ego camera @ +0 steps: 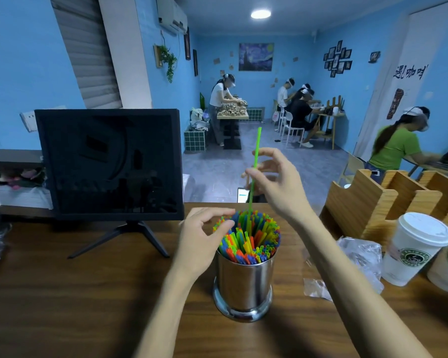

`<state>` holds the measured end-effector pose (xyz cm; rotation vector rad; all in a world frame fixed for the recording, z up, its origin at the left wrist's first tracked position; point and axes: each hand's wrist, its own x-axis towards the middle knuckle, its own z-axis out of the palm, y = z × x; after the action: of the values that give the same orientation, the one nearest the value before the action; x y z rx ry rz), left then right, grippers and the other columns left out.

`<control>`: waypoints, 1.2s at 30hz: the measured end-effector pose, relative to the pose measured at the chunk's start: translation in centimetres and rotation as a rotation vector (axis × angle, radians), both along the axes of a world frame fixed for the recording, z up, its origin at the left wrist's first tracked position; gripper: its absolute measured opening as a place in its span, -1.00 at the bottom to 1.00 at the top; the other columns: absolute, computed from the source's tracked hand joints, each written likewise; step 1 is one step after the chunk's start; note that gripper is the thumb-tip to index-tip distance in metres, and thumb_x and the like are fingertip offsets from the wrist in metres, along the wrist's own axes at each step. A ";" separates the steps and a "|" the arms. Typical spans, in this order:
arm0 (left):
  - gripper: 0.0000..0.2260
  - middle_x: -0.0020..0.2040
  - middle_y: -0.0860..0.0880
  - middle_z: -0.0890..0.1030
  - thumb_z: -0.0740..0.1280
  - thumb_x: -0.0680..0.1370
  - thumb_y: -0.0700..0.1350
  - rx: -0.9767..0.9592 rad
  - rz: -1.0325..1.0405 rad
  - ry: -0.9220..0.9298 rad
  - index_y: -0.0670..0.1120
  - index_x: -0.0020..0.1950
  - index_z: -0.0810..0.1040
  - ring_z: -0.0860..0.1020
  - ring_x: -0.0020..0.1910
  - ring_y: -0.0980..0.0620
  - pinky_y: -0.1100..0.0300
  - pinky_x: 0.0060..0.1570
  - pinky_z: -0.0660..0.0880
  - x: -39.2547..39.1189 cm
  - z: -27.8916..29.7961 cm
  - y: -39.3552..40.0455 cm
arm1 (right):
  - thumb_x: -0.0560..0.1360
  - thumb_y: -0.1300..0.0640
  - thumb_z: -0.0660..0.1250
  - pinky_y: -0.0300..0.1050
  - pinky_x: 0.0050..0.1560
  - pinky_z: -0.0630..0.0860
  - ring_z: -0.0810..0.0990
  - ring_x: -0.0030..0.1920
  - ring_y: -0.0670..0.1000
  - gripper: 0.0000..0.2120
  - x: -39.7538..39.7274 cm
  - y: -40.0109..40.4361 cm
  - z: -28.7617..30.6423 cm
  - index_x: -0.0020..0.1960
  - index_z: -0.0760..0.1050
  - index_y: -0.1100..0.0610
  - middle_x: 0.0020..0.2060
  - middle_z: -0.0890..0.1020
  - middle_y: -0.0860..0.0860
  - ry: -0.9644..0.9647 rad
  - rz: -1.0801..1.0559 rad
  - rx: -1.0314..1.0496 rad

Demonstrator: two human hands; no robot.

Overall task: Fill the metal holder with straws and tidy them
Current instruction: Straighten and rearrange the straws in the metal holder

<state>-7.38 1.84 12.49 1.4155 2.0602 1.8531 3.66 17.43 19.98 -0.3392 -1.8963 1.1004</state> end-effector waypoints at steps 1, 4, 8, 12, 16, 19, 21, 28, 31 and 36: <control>-0.81 0.00 0.23 0.68 0.50 0.52 -0.11 -0.032 0.031 0.064 0.20 0.02 0.72 0.56 0.14 0.17 0.19 0.17 0.50 -0.5 -0.3 0.0 | 0.61 0.20 0.39 -0.14 -0.27 0.61 0.71 -0.26 -0.09 -0.59 0.1 0.0 -0.7 0.39 0.36 -0.04 -0.05 0.67 0.09 -0.031 -0.019 0.117; -0.84 0.02 0.29 0.66 0.47 0.54 -0.08 -0.089 0.048 0.129 0.21 0.00 0.71 0.55 0.15 0.18 0.16 0.18 0.49 -1.5 -1.0 0.1 | 0.61 0.24 0.37 -0.08 -0.21 0.61 0.67 -0.30 -0.09 -0.23 -0.1 -0.1 -3.3 0.62 0.06 -0.20 -0.15 0.62 -0.13 -0.132 0.004 0.294; -0.83 0.05 0.28 0.63 0.42 0.58 -0.07 -0.153 0.013 0.117 0.22 0.07 0.69 0.55 0.13 0.18 0.09 0.15 0.53 -1.8 -1.5 0.7 | 0.57 0.27 0.39 -0.08 -0.22 0.55 0.62 -0.35 -0.06 -0.13 -0.1 -0.3 -5.6 0.62 -0.02 -0.25 -0.17 0.56 -0.24 -0.221 -0.033 0.355; -0.86 0.03 0.26 0.60 0.36 0.62 -0.02 -0.269 -0.050 0.174 0.19 0.08 0.68 0.55 0.11 0.16 0.08 0.14 0.52 -2.3 -0.9 0.9 | 0.54 0.28 0.39 -0.11 -0.25 0.54 0.62 -0.36 -0.05 -0.13 0.5 -0.1 -5.5 0.60 0.00 -0.26 -0.16 0.53 -0.28 -0.240 -0.083 0.426; -0.84 0.04 0.22 0.59 0.33 0.63 0.00 -0.365 -0.071 0.248 0.17 0.14 0.66 0.54 0.10 0.16 0.14 0.11 0.51 -2.6 0.1 1.2 | 0.54 0.11 0.44 0.04 -0.08 0.61 0.68 -0.20 -0.09 -0.60 0.2 0.1 -6.0 0.32 0.42 -0.07 -0.09 0.59 -0.21 -0.266 -0.153 0.450; -0.82 0.04 0.16 0.58 0.38 0.61 -0.07 -0.377 -0.043 0.241 0.12 0.18 0.66 0.56 0.01 0.19 0.36 -0.04 0.46 -2.5 0.5 1.4 | 0.53 -0.09 0.45 -0.01 -0.06 0.57 0.61 -0.10 -0.11 -0.83 0.1 0.2 -6.8 -0.04 0.61 0.01 -0.11 0.60 -0.16 -0.359 -0.198 0.545; -0.82 0.02 0.15 0.58 0.41 0.58 -0.07 -0.365 -0.008 0.204 0.14 0.15 0.67 0.57 -0.09 0.18 0.35 -0.10 0.49 -2.4 0.7 1.5 | 0.53 -0.17 0.42 -0.05 -0.02 0.52 0.58 -0.05 -0.09 -0.74 0.1 0.3 -7.4 -0.15 0.66 0.01 -0.10 0.64 -0.14 -0.439 -0.181 0.547; -0.84 0.03 0.14 0.67 0.49 0.52 0.00 -0.322 0.073 0.017 0.13 0.09 0.69 0.67 -0.16 0.19 0.27 -0.12 0.60 -2.3 0.7 1.3 | 0.64 -0.12 0.27 -0.10 0.21 0.48 0.57 0.17 -0.12 -0.72 1.0 1.0 -6.3 0.20 0.65 -0.01 0.13 0.65 -0.11 -0.354 -0.109 0.349; -0.91 -0.07 0.16 0.70 0.49 0.53 0.01 -0.336 0.123 -0.023 0.12 0.02 0.71 0.67 -0.11 0.15 0.12 -0.03 0.64 -2.3 0.4 1.2 | 0.68 -0.09 0.20 -0.05 0.37 0.41 0.48 0.38 -0.03 -0.61 1.0 1.6 -6.2 0.45 0.49 0.02 0.38 0.55 -0.05 -0.584 -0.116 0.422; -0.98 -0.18 0.19 0.70 0.52 0.49 0.02 -0.317 0.149 -0.024 0.14 -0.14 0.72 0.67 -0.09 0.11 -0.01 -0.05 0.66 -2.1 0.4 1.6 | 0.71 -0.08 0.13 0.01 0.29 0.51 0.56 0.30 -0.03 -0.63 1.0 1.8 -6.7 0.35 0.59 0.03 0.32 0.62 -0.07 -0.687 -0.037 0.384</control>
<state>-9.52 3.39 12.87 1.1845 2.3732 1.4874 4.70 19.19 13.26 -0.5778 -2.6331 0.6001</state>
